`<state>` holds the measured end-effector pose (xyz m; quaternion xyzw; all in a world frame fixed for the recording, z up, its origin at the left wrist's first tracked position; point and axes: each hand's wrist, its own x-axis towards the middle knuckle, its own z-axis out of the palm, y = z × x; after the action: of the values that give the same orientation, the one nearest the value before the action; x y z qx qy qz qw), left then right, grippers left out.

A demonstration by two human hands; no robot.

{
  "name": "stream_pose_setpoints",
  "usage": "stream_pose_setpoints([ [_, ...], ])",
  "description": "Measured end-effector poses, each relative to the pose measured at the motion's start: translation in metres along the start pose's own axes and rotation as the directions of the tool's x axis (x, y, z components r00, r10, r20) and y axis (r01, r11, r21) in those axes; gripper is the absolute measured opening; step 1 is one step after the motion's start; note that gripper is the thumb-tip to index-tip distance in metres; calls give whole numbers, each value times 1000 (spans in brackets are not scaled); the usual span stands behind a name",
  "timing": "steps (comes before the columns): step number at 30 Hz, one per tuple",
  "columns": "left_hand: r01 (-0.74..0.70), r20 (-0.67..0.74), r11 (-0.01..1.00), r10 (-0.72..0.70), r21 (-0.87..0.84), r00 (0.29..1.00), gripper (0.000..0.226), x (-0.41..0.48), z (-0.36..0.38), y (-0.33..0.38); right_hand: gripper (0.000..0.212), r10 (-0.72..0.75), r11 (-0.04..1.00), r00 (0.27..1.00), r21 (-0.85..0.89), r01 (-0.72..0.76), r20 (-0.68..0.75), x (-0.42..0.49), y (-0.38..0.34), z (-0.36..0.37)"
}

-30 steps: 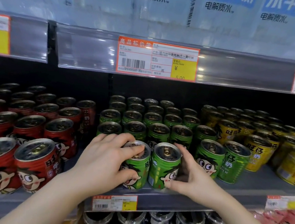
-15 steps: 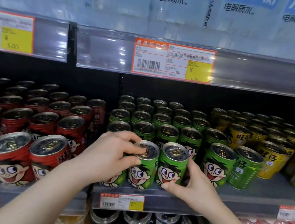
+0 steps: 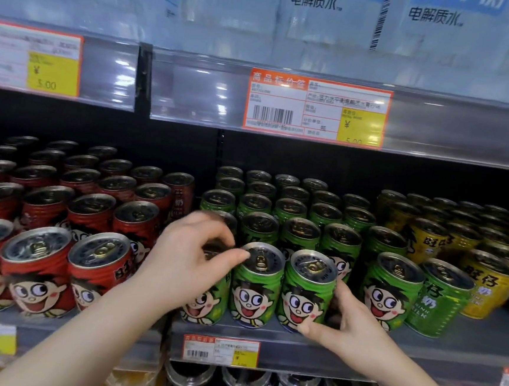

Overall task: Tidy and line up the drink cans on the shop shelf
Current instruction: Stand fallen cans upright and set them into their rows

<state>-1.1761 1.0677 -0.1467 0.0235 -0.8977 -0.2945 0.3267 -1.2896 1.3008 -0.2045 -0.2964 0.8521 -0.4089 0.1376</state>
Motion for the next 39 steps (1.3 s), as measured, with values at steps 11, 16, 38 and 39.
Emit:
stream_pose_setpoints([
  [11,79,-15,996,-78,49,997,61,-6,8,-14,101,23,989,1000,-143,-24,-9,-2,-9,-2],
  [16,-39,-75,946,67,321,995,52,-5,14,-3,93,-7,997,1000,-77,9,21,-8,-16,-7],
  [38,-256,499,811,-50,526,865,81,27,70,82,66,-359,844,933,-430,321,-10,-11,-19,-84],
  [39,-243,495,819,-56,519,867,82,29,71,85,66,-370,866,926,-389,313,-77,-10,-16,-92],
])
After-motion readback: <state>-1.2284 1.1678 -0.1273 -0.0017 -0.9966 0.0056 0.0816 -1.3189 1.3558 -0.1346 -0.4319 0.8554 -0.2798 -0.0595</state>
